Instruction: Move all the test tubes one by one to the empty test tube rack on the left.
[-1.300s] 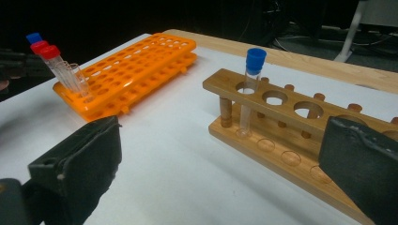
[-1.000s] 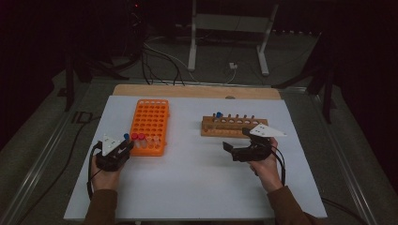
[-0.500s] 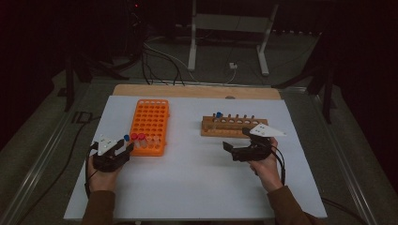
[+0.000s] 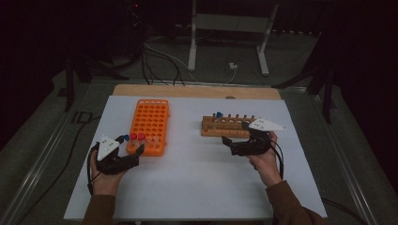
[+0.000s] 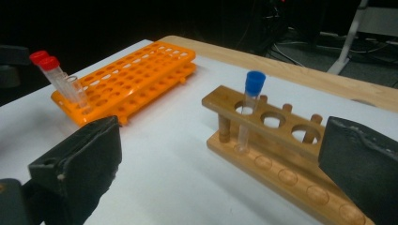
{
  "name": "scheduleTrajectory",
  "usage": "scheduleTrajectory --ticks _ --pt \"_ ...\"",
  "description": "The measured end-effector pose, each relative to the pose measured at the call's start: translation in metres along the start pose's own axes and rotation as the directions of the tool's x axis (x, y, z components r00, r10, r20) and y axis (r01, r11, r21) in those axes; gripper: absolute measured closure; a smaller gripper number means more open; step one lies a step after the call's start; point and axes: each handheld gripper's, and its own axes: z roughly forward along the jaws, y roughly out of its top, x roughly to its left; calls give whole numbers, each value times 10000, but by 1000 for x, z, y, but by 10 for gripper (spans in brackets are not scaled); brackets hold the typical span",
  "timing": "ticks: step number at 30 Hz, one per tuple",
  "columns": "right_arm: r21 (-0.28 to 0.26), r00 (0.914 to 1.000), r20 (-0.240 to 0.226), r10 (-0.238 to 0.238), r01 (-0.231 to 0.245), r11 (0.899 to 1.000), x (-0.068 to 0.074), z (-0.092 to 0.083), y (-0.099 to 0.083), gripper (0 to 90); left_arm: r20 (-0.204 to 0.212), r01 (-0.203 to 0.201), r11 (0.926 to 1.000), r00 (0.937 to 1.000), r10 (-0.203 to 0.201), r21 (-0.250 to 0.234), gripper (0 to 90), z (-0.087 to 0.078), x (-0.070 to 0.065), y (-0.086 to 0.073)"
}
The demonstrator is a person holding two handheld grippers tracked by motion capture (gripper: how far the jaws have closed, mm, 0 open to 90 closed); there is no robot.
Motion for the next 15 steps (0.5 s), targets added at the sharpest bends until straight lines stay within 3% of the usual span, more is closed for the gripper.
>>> scheduleTrajectory --ticks 9,15 --pt "186 9998 173 -118 115 9998 -1 14 16 26 712 -407 9987 9965 428 -305 82 12 -31 16" --pt "308 9993 360 -96 85 9995 -5 27 23 130 1069 -654 9972 9919 690 -363 30 19 -47 21"
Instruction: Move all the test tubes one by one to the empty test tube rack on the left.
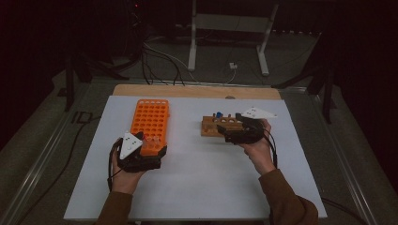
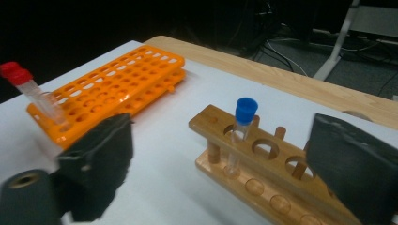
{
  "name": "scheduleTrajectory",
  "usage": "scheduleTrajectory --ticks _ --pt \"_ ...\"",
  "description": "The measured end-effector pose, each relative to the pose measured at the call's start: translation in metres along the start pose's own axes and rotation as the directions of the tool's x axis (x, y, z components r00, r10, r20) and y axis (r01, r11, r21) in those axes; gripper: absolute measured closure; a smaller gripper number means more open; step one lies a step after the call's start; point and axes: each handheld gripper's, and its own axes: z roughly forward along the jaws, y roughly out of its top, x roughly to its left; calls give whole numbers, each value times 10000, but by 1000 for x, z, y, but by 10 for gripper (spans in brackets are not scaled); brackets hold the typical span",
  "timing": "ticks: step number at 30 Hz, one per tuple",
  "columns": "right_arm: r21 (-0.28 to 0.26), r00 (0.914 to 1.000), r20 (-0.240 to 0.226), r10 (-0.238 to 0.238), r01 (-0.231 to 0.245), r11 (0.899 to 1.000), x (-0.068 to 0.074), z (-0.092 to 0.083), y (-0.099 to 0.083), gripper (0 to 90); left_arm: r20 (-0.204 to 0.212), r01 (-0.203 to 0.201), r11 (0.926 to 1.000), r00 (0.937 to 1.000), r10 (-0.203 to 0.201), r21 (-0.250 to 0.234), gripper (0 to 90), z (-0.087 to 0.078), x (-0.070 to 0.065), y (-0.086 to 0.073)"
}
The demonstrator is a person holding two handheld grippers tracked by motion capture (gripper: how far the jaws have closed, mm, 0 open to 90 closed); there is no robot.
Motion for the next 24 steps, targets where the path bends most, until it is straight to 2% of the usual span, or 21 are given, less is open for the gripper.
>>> scheduleTrajectory --ticks 2,4,7,8,9,13,15,24 --pt "88 9998 177 -18 16 10000 -2 6 1 169 124 -15 10000 9999 15 -24 21 4 -4 2" --pt "169 9996 280 30 -35 9999 -4 13 2 246 232 -22 10000 9997 23 -61 16 7 -8 3" --pt "319 9986 529 -81 64 9995 -7 25 2 428 458 -40 10000 9989 44 -92 13 13 -13 4" --pt "329 9977 654 -189 168 9993 -8 28 1 472 508 -48 9999 9987 52 -94 12 14 -15 4" --pt "408 9964 760 -368 338 9986 -8 35 -1 556 546 -21 10000 9985 26 -94 12 16 -17 4" --pt "596 9962 756 -425 380 9975 -9 45 -3 599 726 -118 9999 9973 116 23 12 22 -23 3" --pt "692 9960 873 -213 153 9975 -11 54 -5 616 783 -169 9998 9968 162 72 12 25 -26 2" --pt "730 9952 977 56 -127 9973 -12 66 -8 718 1151 -346 9991 9929 316 237 12 34 -37 1"
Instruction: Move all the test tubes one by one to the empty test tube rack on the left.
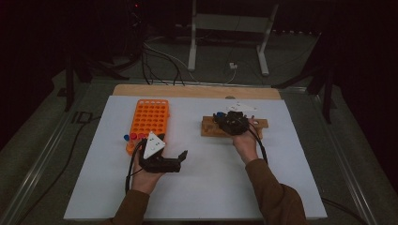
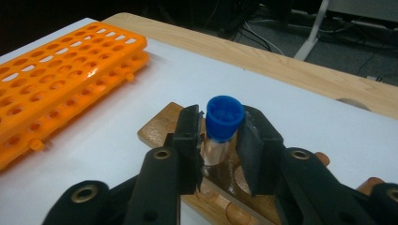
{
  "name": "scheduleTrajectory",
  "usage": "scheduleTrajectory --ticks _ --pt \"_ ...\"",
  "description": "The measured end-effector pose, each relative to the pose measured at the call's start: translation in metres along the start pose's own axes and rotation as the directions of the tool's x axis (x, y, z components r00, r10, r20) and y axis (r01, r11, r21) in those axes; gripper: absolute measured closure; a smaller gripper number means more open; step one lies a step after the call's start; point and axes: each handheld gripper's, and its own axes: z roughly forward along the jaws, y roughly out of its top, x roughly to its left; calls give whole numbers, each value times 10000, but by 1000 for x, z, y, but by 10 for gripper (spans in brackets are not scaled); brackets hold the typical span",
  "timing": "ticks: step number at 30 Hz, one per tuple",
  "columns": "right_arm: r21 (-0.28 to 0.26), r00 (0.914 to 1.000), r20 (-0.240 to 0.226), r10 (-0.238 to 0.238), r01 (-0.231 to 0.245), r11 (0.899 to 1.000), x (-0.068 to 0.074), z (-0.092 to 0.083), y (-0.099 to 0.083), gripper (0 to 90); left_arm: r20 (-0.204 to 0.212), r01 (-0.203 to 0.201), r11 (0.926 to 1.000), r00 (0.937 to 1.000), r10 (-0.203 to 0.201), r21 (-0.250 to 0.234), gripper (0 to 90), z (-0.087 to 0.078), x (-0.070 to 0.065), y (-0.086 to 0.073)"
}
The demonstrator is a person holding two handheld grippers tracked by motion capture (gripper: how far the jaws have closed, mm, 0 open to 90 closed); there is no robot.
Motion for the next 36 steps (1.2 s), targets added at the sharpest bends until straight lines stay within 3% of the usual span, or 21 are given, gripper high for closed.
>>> scheduleTrajectory --ticks 7,13,27,36 --pt "196 10000 31 91 -92 9998 -1 6 -2 747 215 -43 9999 9998 40 126 13 7 -7 -2" --pt "-37 10000 11 38 -38 10000 1 2 1 770 308 -53 9997 9995 46 231 13 11 -9 -3" --pt "-1431 9996 -175 -211 184 9895 -1 -44 24 772 165 62 9999 9998 -63 90 14 10 -6 0" --pt "-1670 9967 -452 -667 583 9842 8 -62 24 772 50 73 10000 10000 -74 62 16 10 -6 2"
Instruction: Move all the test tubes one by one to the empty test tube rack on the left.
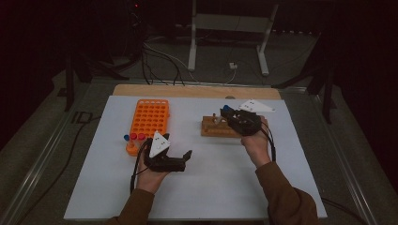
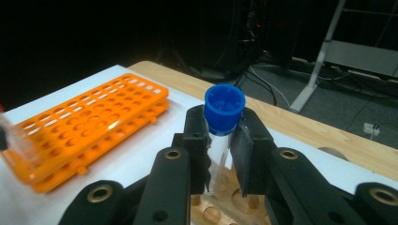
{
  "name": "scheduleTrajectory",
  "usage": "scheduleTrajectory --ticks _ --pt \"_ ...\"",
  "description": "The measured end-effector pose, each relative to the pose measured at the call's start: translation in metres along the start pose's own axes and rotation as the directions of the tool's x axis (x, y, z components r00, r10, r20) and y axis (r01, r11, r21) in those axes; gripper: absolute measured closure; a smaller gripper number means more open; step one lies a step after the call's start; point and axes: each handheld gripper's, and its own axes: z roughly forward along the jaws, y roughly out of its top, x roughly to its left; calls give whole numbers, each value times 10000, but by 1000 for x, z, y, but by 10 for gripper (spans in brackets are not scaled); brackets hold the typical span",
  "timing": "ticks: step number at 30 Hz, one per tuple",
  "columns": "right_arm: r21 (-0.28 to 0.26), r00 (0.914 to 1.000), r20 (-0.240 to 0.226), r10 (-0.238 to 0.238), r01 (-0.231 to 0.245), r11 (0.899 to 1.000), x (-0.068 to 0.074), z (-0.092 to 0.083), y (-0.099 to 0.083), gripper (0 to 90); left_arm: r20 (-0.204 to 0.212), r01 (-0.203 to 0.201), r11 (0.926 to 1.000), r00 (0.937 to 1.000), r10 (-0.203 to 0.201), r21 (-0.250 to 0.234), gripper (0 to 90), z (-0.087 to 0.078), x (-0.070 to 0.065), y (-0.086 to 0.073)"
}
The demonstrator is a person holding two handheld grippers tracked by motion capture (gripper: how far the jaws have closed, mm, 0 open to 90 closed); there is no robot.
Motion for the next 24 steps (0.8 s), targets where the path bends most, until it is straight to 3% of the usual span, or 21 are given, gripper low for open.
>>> scheduleTrajectory --ticks 6,7,14,16,19,21,22,23,24 --pt "61 9988 -476 -114 117 9999 11 -8 -3 771 99 -65 9999 9999 67 -114 30 3 -5 5" --pt "132 9971 -760 -50 60 9999 16 -9 -5 770 106 -88 9999 9999 89 -129 39 4 -6 6" --pt "544 9891 -1469 -90 172 9984 32 -9 -9 769 296 -328 9994 9990 331 -118 81 14 -18 13" --pt "667 9823 -1869 -106 234 9975 40 -10 -10 767 321 -360 9992 9988 365 -166 163 17 -22 15" --pt "778 9773 -2115 -121 291 9965 46 -11 -10 767 415 -515 9985 9978 524 -203 191 21 -27 18" --pt "887 9700 -2421 -196 423 9952 55 -12 -10 766 449 -695 9974 9965 702 -167 292 23 -30 20" --pt "887 9700 -2421 -196 423 9952 55 -12 -10 766 424 -780 9968 9960 786 -159 292 24 -31 20" --pt "906 9645 -2634 -208 462 9948 59 -12 -9 766 525 -819 9965 9952 826 -157 373 26 -33 21" --pt "906 9645 -2634 -208 462 9948 59 -12 -9 766 525 -819 9965 9952 826 -157 406 26 -33 21"
